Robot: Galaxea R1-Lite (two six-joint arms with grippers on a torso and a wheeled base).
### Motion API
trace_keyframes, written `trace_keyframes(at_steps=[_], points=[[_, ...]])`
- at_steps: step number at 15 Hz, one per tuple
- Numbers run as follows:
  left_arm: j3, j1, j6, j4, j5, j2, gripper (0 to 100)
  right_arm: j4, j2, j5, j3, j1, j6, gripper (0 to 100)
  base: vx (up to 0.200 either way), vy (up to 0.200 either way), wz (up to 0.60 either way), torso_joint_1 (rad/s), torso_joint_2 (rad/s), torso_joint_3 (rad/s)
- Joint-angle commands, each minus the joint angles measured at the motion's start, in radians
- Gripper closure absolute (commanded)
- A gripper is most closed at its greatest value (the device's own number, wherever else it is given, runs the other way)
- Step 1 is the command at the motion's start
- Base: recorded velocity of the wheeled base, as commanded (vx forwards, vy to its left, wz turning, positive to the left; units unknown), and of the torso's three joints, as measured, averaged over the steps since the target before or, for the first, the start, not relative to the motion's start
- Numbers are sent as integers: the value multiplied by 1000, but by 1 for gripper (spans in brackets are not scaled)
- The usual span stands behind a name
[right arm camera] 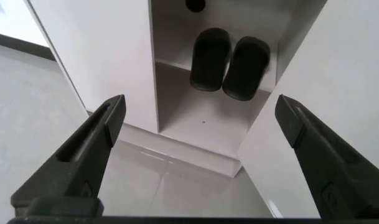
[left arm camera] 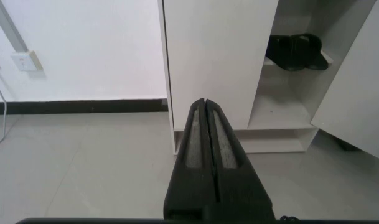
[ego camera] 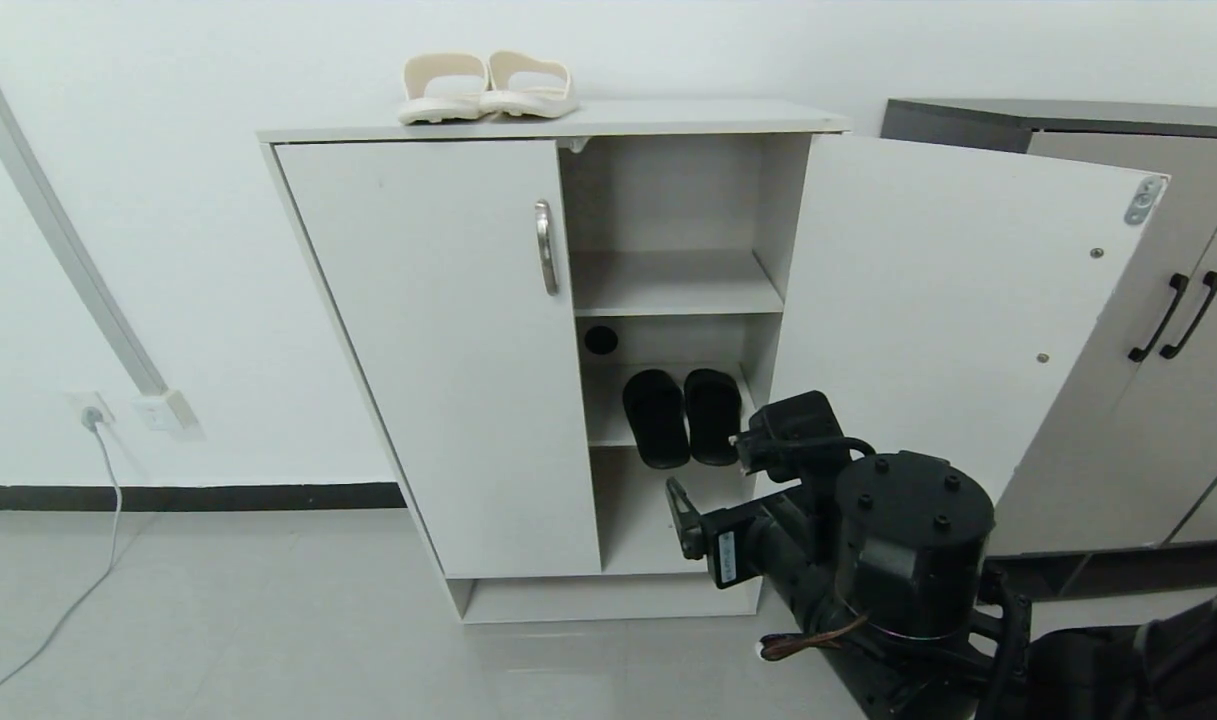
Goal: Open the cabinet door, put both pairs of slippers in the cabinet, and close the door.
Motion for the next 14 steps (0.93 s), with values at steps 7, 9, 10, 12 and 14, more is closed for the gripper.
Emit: trace_keyframes(at_steps=[7,9,10,12,14], points=[[0,0,-3,0,-2,1,100,-1,18,0,3,0,0,0,0,0,0,1,0,19],[0,2,-3,0,-2,1,100,-1,16,0,3,0,0,0,0,0,0,0,0,0],[0,0,-3,0,-2,1,100,-1,16,0,3,0,0,0,0,200,0,-2,2,2],[0,0,-3,0,-2,1,100,-1,16,0,3,0,0,0,0,200,0,-2,5,5],[0,0,-3,0,-2,1,100,-1,16,0,3,0,0,0,0,200,0,0,0,7]])
